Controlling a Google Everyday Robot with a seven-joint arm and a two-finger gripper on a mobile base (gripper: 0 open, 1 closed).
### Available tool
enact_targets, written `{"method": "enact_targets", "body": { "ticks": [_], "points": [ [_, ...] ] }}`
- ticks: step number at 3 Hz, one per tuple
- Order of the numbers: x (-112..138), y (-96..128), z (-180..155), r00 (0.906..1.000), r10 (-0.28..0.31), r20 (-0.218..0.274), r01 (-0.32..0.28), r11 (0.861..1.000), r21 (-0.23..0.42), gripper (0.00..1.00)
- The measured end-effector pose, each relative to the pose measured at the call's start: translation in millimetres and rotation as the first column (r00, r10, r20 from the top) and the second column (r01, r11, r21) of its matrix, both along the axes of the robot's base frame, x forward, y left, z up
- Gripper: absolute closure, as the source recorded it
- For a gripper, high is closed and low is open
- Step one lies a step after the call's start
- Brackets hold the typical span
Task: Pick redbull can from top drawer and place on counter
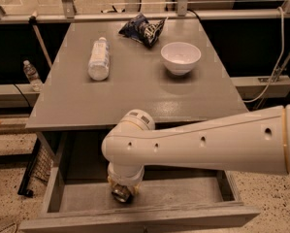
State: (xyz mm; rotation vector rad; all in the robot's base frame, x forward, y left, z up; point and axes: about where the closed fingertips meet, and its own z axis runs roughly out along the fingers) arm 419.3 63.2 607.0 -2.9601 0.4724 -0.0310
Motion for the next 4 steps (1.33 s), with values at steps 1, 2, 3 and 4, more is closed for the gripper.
{"method": "enact_targets", "body": {
  "ticks": [1,2,3,4],
  "points": [
    [2,-7,19,0.9998,-0.006,0.017,0.006,1.000,-0.013,0.84],
    [3,-20,52,0.9986,-0.022,0.048,0.025,0.998,-0.054,1.00],
    [7,-47,95,0.9952,-0.073,0.065,0.083,0.982,-0.168,1.00],
    [5,-74,113,0.9906,-0.133,0.031,0.137,0.950,-0.280,1.00]
  ]
}}
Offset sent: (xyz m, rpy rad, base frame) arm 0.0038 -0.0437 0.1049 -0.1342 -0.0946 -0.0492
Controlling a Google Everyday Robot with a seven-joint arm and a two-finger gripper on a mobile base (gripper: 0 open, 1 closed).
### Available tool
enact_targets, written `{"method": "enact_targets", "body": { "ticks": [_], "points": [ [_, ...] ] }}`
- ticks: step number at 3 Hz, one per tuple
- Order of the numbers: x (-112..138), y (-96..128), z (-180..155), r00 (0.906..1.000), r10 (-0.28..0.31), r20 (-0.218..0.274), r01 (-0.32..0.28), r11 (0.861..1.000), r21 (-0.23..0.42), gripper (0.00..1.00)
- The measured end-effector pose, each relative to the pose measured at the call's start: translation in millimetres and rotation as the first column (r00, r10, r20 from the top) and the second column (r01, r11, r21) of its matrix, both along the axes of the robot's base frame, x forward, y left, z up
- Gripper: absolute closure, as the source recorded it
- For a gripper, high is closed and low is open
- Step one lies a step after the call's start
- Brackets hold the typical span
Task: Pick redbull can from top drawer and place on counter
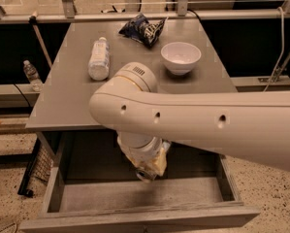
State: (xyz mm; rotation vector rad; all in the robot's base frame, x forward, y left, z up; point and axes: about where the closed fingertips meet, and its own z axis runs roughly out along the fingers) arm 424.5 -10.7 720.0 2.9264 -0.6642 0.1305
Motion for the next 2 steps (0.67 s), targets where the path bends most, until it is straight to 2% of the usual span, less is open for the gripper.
{"method": "enact_targets", "body": {
  "ticks": [1,2],
  "points": [
    [-6.0,-10.0,2.5,0.9998,-0.009,-0.021,0.008,0.999,-0.037,1.00],
    [-6.0,-10.0,2.5,0.9998,-0.009,-0.021,0.008,0.999,-0.037,1.00]
  ]
}}
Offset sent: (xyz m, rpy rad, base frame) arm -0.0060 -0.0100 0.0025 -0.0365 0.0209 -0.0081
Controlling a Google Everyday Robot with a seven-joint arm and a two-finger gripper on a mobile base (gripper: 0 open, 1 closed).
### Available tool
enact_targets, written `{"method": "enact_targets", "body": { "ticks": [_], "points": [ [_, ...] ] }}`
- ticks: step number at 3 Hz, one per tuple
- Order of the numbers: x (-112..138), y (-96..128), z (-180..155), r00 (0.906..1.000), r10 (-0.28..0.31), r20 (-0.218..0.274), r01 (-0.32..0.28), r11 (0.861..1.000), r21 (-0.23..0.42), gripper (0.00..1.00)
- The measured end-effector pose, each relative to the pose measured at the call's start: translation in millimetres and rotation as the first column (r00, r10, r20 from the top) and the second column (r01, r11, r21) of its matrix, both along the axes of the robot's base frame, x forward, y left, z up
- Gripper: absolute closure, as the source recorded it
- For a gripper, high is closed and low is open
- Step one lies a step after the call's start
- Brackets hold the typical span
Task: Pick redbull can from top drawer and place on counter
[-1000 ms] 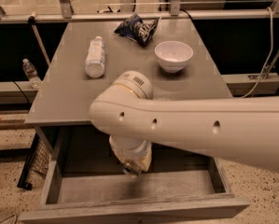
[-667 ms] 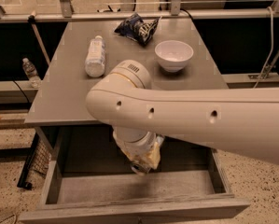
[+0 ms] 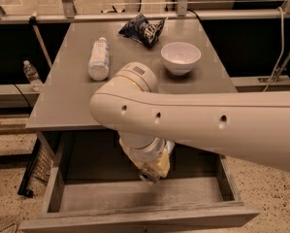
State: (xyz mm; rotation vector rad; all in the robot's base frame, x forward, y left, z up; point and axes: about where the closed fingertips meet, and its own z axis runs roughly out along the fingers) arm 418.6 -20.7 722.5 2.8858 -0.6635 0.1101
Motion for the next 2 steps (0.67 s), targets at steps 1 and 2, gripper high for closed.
{"method": "enact_targets", "body": {
  "ticks": [1,2],
  "points": [
    [-5,-14,18,0.9973,-0.071,0.018,0.072,0.997,-0.035,1.00],
    [-15,-32,43,0.9823,-0.182,0.044,0.185,0.980,-0.070,1.00]
  ]
}}
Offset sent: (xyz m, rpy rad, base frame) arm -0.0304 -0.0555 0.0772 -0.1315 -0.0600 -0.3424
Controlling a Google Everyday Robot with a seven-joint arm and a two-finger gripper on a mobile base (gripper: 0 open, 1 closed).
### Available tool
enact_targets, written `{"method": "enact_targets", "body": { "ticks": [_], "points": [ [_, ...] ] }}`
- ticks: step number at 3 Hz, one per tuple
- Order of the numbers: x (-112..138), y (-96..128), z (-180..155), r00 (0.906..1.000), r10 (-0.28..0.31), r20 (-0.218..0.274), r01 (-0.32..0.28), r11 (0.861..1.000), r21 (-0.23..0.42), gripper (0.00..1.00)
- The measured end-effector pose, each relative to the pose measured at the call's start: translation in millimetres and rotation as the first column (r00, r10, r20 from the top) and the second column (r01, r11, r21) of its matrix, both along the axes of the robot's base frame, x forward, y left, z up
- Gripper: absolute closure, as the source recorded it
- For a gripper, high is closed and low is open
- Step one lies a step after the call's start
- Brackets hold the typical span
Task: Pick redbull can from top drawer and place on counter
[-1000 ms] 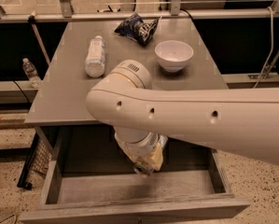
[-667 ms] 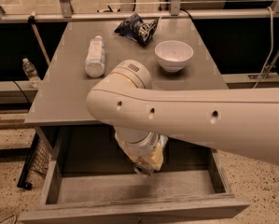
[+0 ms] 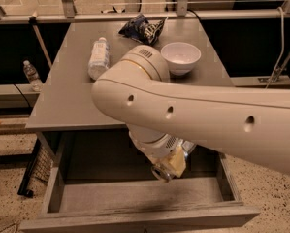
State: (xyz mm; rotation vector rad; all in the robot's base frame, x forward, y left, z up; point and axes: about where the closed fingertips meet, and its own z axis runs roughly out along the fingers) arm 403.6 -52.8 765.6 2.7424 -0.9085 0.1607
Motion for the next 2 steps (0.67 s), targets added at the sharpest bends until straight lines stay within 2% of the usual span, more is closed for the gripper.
{"method": "enact_targets", "body": {
  "ticks": [1,2],
  "points": [
    [0,-25,26,0.9907,-0.131,0.039,0.132,0.991,-0.027,1.00],
    [10,-39,40,0.9804,-0.179,0.083,0.183,0.982,-0.044,1.00]
  ]
}}
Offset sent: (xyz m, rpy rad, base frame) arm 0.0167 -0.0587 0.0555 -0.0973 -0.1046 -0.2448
